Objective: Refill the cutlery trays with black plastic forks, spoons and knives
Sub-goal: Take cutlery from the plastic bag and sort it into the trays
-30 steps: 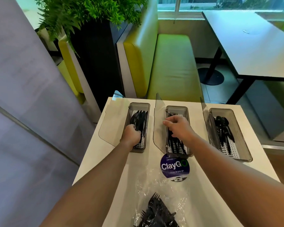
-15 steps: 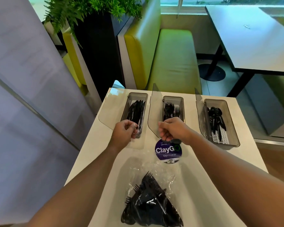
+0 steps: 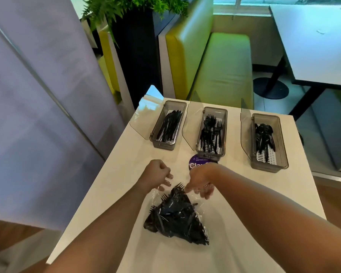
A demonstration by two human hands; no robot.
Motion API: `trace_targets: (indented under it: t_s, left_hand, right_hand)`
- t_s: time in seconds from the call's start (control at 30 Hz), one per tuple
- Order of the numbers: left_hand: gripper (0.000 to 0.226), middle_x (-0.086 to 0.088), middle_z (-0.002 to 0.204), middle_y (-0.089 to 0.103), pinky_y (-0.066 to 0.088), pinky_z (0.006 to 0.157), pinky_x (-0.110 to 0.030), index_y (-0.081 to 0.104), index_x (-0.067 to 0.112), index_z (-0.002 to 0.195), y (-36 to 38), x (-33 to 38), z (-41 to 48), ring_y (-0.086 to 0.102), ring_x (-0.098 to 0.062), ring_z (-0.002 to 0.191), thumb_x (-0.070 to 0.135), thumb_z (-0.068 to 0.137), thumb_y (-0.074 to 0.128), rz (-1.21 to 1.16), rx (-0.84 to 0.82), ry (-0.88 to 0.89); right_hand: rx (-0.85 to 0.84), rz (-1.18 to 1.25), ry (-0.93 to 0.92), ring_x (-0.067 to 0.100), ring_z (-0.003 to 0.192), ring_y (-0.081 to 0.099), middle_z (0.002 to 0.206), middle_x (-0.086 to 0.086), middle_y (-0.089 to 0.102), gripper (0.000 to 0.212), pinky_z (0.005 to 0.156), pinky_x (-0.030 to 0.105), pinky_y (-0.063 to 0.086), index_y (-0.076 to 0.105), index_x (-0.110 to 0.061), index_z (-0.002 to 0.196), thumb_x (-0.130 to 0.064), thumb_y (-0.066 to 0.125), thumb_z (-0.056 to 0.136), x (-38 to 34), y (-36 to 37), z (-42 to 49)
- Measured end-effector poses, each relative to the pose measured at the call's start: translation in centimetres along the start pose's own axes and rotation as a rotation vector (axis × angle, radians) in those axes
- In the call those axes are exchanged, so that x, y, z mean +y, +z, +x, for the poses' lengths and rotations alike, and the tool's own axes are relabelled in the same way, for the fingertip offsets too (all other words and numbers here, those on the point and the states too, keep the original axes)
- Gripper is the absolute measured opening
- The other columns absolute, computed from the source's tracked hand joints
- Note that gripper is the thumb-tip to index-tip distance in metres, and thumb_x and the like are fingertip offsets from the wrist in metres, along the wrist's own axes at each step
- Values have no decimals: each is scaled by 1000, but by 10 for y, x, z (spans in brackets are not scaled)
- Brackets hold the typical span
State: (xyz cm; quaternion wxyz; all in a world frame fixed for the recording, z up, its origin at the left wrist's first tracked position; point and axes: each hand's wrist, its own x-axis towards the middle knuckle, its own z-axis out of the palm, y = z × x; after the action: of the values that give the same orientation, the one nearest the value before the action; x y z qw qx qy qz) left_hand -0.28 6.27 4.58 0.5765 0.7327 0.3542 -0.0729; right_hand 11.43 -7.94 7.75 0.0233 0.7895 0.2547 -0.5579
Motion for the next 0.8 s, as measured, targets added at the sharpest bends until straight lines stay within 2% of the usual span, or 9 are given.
trace_targets:
  t_s: [0.07,0.13,0.23,0.27,0.33,0.37,0.43,0.6,0.8]
  left_hand:
    - [10,-11,92,76,50,50,-31,46,11,91,4,7,-5,76,-38,77,12,100,49,-28,2,26]
    - [10,-10,94,77,49,49,-31,46,10,92,7,13,-8,76,-38,80,13,102,47,-39,8,59]
    - [11,-8,96,76,44,41,-25,48,4,100,11,19,-10,76,-36,80,15,104,45,-35,29,116]
    - [12,-8,97,76,44,41,-25,47,5,100,13,20,-10,76,-36,81,15,104,45,-31,34,132]
    - [12,-8,97,76,51,48,-31,46,9,95,14,22,-9,76,-35,81,16,105,44,-33,49,159]
    - [13,-7,97,75,53,53,-36,45,11,93,15,23,-8,76,-34,80,16,105,44,-36,66,172]
    - [14,-6,97,75,54,58,-41,46,14,91,13,25,-6,76,-31,79,14,105,43,-48,106,186]
    - [13,-7,104,72,56,57,-38,48,20,94,6,32,-6,75,-32,88,19,106,42,-95,139,178]
    - [13,-8,101,74,51,49,-32,48,16,93,6,34,-3,76,-30,85,18,106,45,-68,92,214]
  right_hand:
    - [-46,3,41,28,70,68,86,21,69,60,56,31,57,60,10,118,-46,64,96,-3,4,-3]
    - [-63,66,64,29,76,68,89,22,66,66,57,32,58,56,11,124,-45,68,93,-4,8,-5]
    - [-42,116,27,26,79,67,92,16,63,48,60,30,59,58,3,102,-40,76,88,-6,14,-6]
    - [-19,93,-5,25,83,67,97,15,65,44,63,31,60,59,0,97,-39,77,87,-7,17,-7]
    - [50,-7,-79,27,97,67,110,12,68,44,80,35,60,63,-1,107,-37,77,87,-8,20,-9]
    - [112,-44,-122,27,97,65,105,9,68,39,83,33,58,65,-2,107,-35,76,88,-9,21,-8]
    - [263,-71,-194,21,82,63,81,2,64,23,71,27,52,66,-6,87,-28,73,91,-9,19,-8]
    - [526,-24,-173,24,71,56,70,6,58,34,55,29,45,49,-9,66,-20,69,91,-9,10,-5]
    - [647,383,-134,22,53,63,69,13,71,26,57,34,57,66,0,78,-22,77,86,-3,-2,4]
